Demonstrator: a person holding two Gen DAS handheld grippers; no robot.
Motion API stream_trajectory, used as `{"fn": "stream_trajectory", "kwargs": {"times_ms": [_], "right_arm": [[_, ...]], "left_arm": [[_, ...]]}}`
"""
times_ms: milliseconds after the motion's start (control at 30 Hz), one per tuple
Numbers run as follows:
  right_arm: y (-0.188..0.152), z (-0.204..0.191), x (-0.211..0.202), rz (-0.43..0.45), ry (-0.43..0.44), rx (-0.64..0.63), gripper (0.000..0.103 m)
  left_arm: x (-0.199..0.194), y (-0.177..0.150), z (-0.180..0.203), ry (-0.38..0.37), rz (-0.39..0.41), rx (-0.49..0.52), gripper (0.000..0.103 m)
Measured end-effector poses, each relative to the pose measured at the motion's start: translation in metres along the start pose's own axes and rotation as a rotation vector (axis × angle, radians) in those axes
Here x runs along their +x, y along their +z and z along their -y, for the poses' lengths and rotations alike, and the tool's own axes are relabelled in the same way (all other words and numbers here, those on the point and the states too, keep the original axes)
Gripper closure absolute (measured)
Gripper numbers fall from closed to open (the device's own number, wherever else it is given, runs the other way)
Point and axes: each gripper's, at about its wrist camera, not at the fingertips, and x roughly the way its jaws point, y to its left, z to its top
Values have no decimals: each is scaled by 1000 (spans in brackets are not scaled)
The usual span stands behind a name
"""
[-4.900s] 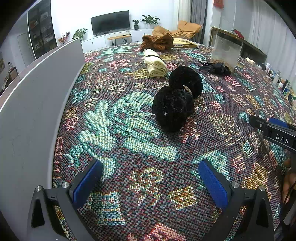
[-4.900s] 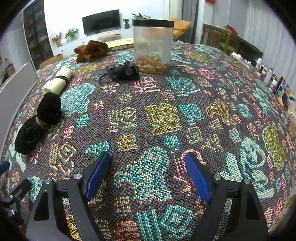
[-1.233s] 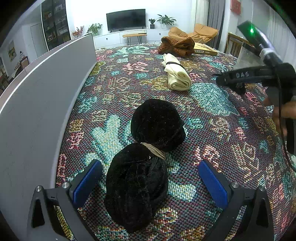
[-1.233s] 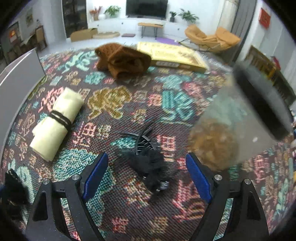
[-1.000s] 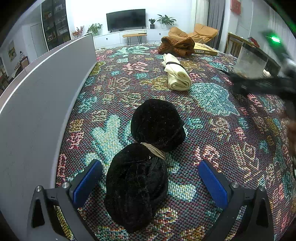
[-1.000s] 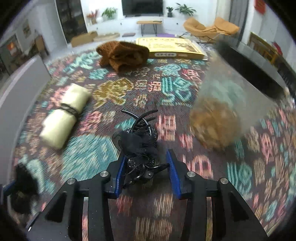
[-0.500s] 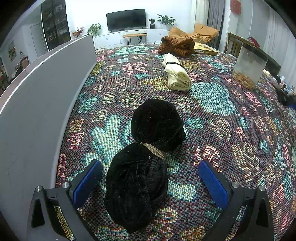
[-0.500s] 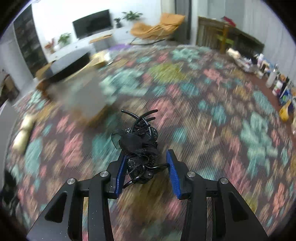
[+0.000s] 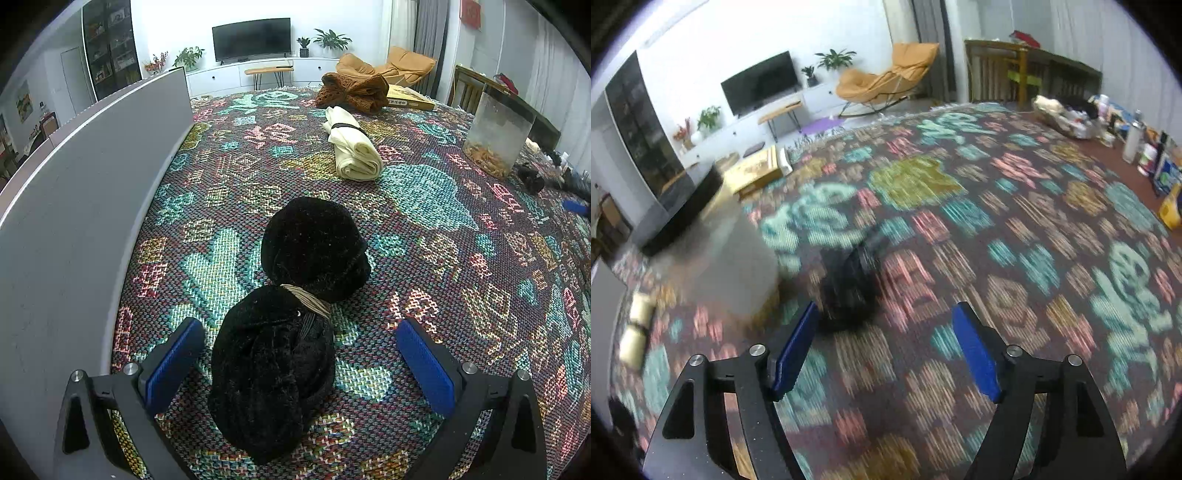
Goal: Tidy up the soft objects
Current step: 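Lift the black clip and plush and swing both grippers toward the white box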
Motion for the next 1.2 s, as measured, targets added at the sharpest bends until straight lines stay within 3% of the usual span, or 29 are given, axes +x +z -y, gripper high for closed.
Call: {"fn": "stream_trajectory", "kwargs": {"times_ms": [133, 267, 367, 467, 533, 600, 700, 733, 767, 800, 867, 900, 933, 967, 1000, 1033, 1133, 1200], "right_arm": [[-31, -2, -2, -72, -59, -72, 25], [-42, 3, -5, -31, -58, -51, 18], [-40, -1, -1, -51, -70, -66, 10], [-24, 1, 6, -143, -51, -78, 11], [-3, 3, 5, -158, 11, -60, 13], [22, 2, 2, -125, 34, -40, 13], [50, -8, 22, -185, 81, -35, 16], [55, -13, 29, -198, 80, -44, 27], [60, -17, 35, -211, 82, -58, 56], [62, -22, 46, -250, 103, -70, 70], [69, -26, 54, -278, 81, -79, 68], [72, -26, 55, -278, 70, -80, 69], [76, -25, 53, -270, 58, -79, 70], [81, -24, 50, -249, 53, -71, 77], [87, -21, 44, -220, 57, -55, 80], [91, -20, 39, -195, 66, -37, 98], [100, -15, 25, -146, 71, -7, 96], [101, -9, 29, -180, 80, 20, 89]], "left_arm": [[0, 0, 0, 0, 0, 0, 0], [0, 0, 0, 0, 0, 0, 0], [0, 0, 0, 0, 0, 0, 0], [0, -1, 0, -1, -1, 0, 0], [-1, 0, 0, -3, -13, 2, 0], [0, 5, 1, -17, -76, 21, 0], [-3, 9, 0, -38, -142, 31, 0], [-4, 9, 0, -41, -148, 26, 0], [-5, 9, 0, -46, -154, 21, 0], [-4, 9, 1, -50, -163, 20, 0], [0, 9, 6, -25, -176, 48, 1], [-1, 9, 7, -28, -159, 55, 5], [-4, 9, 7, -31, -132, 57, 31], [-9, 12, 7, -20, -109, 59, 65], [-9, 17, 6, -35, -120, 58, 72], [-9, 20, 3, -69, -131, 35, 72], [-15, 30, -8, -117, -115, -42, 72], [-17, 29, -8, -125, -115, -48, 72]]}}
